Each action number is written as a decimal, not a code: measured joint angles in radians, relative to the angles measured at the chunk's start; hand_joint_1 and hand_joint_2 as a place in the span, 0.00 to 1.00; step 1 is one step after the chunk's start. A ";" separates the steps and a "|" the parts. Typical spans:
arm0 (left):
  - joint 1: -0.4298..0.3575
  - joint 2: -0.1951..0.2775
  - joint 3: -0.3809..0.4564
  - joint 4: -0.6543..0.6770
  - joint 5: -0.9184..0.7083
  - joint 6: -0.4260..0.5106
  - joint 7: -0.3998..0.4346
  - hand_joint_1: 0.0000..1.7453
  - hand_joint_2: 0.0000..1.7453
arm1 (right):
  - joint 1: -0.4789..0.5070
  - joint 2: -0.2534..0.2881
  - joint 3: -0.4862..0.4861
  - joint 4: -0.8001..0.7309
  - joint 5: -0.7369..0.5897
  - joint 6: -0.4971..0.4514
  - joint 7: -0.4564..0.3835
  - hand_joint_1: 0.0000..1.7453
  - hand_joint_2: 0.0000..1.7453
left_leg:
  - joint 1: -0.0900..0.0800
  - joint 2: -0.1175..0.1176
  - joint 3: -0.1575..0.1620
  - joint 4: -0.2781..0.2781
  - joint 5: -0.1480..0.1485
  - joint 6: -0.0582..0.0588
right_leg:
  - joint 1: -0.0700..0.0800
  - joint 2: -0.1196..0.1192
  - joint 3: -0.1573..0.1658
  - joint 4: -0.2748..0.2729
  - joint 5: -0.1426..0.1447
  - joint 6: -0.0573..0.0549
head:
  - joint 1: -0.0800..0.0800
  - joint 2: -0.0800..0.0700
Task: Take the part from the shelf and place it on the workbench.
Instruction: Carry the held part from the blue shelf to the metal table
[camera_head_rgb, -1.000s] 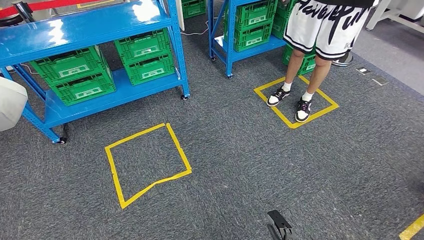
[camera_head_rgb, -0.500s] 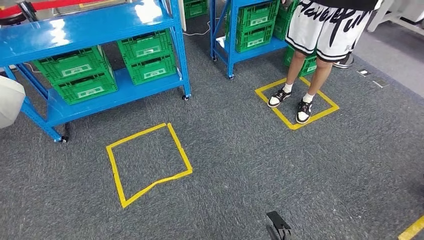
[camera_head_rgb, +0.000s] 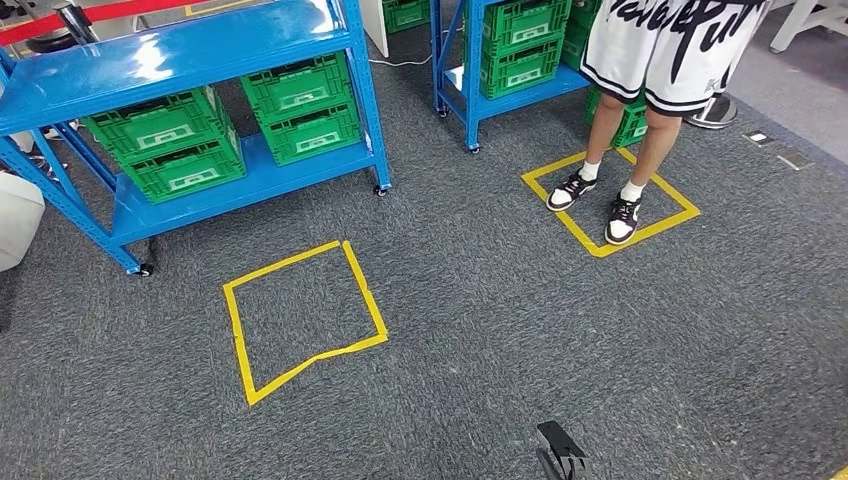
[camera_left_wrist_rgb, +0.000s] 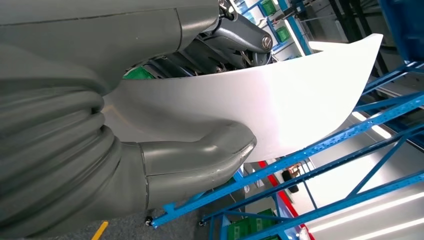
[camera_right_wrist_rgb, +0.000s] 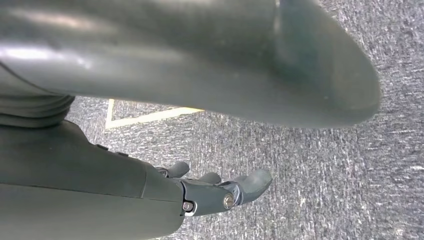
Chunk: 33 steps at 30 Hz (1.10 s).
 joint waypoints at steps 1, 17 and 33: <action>0.005 0.003 0.000 -0.006 0.001 0.002 0.000 1.00 1.00 | 0.000 0.000 0.000 0.000 0.002 0.000 0.000 0.00 0.00 | 0.000 0.000 0.001 -0.004 0.007 0.003 | 0.001 0.000 -0.001 0.000 0.001 -0.003 | -0.001 0.000; 0.115 0.127 0.062 -0.083 0.061 -0.011 0.000 1.00 1.00 | -0.002 0.001 0.003 0.001 0.045 0.001 -0.002 0.00 0.00 | 0.004 0.002 -0.003 -0.011 0.039 -0.034 | 0.011 0.002 -0.006 -0.010 0.008 -0.003 | -0.002 0.000; 0.138 0.157 0.076 -0.099 0.057 -0.013 0.000 1.00 1.00 | -0.005 0.001 0.004 0.001 0.051 0.001 -0.002 0.00 0.00 | 0.003 0.001 -0.007 -0.007 0.040 -0.022 | 0.011 0.001 -0.001 -0.026 0.016 0.011 | -0.002 0.000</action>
